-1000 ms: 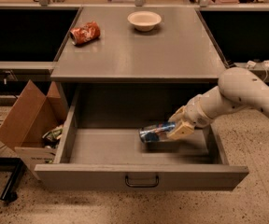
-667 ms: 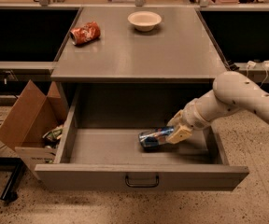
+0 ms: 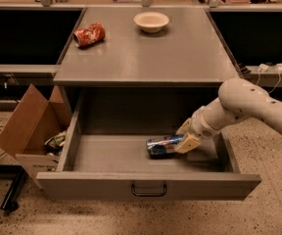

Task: Place redbull can into top drawer

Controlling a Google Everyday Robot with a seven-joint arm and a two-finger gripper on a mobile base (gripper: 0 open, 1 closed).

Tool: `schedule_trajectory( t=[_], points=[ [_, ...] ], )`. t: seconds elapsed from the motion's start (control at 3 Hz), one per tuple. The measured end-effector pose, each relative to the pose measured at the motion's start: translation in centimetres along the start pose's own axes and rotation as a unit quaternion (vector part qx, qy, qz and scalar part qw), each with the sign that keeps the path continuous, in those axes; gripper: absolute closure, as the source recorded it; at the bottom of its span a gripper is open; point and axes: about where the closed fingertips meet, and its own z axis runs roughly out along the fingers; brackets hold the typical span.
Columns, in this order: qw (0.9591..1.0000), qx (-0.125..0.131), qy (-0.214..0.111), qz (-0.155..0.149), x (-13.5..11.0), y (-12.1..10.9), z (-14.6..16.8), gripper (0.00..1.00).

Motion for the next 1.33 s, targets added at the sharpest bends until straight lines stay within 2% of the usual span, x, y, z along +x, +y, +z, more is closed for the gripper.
schedule_trajectory(
  t=[1.0,1.33],
  points=[
    [0.9998,0.014,0.012,0.01,0.4,0.0,-1.1,0.15],
    [0.9997,0.021,0.009,0.012,0.5,-0.3,-2.2,0.0]
  ],
)
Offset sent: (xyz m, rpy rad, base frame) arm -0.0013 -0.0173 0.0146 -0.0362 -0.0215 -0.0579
